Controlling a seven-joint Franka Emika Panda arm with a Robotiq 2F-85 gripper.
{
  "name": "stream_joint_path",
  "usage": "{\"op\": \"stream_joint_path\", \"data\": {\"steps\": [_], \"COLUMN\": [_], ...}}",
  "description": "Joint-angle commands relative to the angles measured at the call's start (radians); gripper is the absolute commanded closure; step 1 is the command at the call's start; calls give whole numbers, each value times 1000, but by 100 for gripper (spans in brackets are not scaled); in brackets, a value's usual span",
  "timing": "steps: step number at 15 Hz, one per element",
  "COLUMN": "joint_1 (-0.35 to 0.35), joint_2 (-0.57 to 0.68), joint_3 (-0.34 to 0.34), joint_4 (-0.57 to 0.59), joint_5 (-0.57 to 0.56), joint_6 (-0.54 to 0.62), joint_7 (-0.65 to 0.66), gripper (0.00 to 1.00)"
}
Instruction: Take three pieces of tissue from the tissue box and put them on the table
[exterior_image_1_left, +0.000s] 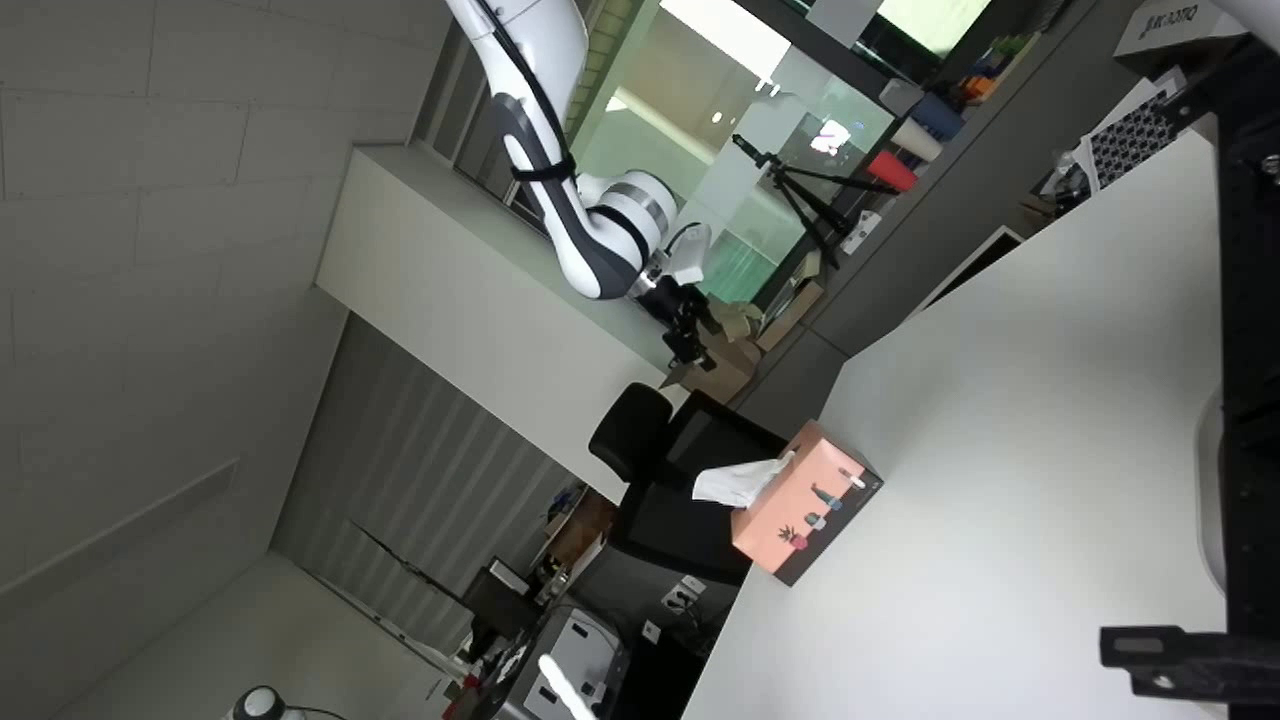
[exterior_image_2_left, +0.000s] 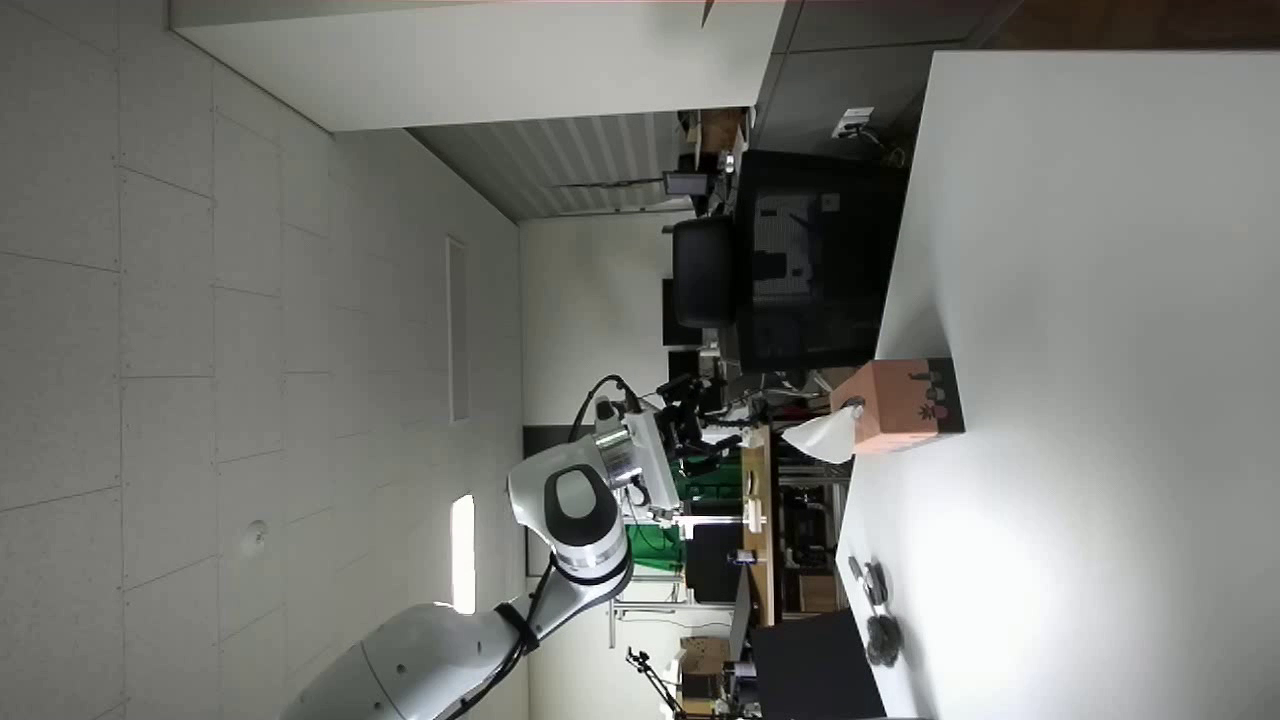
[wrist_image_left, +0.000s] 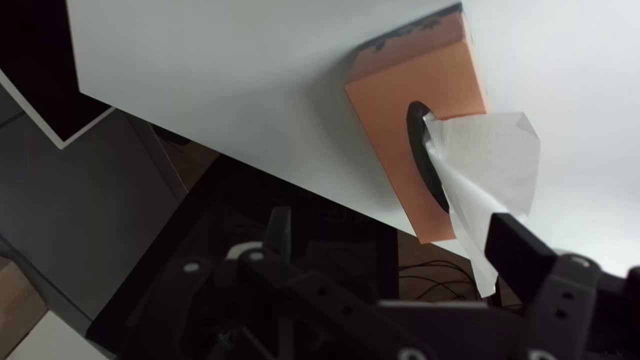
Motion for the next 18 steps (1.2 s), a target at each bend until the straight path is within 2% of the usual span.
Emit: {"op": "stream_joint_path", "data": {"steps": [1, 3, 5, 7, 12, 18], "joint_1": [-61, -52, -15, 14, 111, 213], "joint_2": [100, 126, 161, 204, 290, 392], "joint_3": [116, 140, 125, 112, 40, -70], "joint_4": [101, 96, 90, 106, 160, 268], "joint_5": [107, 119, 84, 55, -2, -59], "joint_6": [22, 95, 192, 236, 241, 242], "joint_7": [-23, 15, 64, 103, 215, 286], "gripper": [0, 0, 0, 0, 0, 0]}}
